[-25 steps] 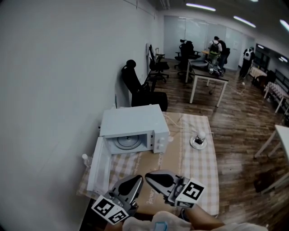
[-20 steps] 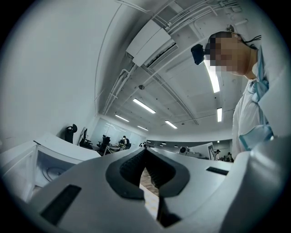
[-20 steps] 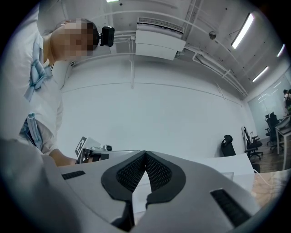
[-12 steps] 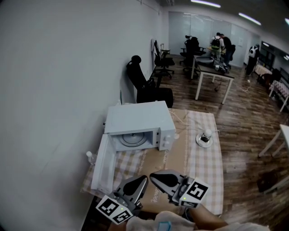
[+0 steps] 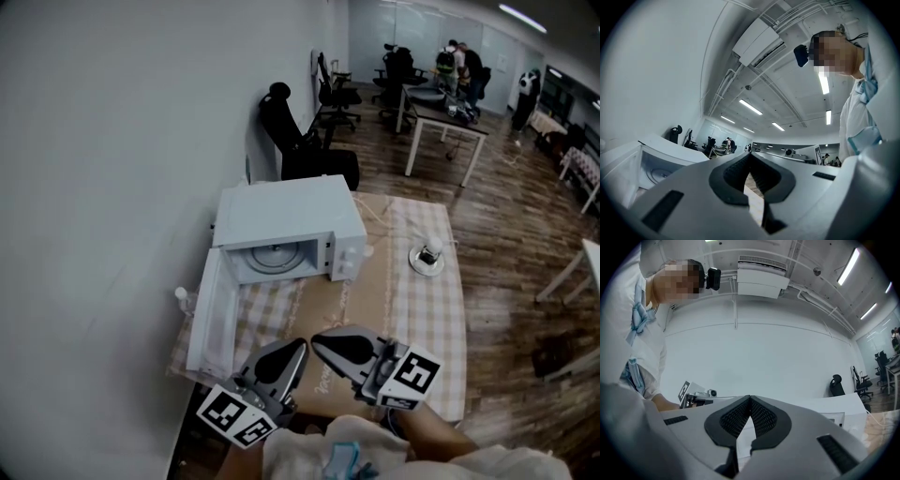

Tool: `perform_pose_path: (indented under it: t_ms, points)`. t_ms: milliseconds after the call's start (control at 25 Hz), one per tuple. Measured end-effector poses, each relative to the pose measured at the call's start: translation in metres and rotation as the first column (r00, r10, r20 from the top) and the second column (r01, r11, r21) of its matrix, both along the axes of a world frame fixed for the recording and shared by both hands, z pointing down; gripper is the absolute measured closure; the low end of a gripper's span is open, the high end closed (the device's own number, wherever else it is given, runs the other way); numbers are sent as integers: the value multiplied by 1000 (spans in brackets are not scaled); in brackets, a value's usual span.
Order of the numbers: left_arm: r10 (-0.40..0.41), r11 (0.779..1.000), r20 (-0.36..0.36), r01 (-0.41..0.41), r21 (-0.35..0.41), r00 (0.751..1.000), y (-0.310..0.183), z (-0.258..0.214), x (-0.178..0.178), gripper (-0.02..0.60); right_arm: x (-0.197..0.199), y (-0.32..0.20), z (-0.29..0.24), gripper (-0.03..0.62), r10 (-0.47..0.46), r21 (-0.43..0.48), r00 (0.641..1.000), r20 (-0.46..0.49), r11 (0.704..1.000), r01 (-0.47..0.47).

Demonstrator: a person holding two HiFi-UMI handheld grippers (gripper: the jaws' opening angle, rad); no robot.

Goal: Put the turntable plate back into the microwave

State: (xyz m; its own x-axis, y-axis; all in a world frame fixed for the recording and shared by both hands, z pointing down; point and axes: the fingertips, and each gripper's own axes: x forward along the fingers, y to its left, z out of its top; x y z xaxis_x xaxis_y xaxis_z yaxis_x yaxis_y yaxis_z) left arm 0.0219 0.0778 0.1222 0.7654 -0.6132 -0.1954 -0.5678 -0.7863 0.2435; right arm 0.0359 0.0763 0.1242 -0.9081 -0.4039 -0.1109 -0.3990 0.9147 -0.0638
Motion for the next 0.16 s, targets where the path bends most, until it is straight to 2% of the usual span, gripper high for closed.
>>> perform_pose_path:
  t_ms: [160]
  points:
    - [-6, 993, 27, 3, 115, 1000, -21, -16, -4, 581, -3, -23, -14, 563, -26, 109, 1000, 4, 994, 25]
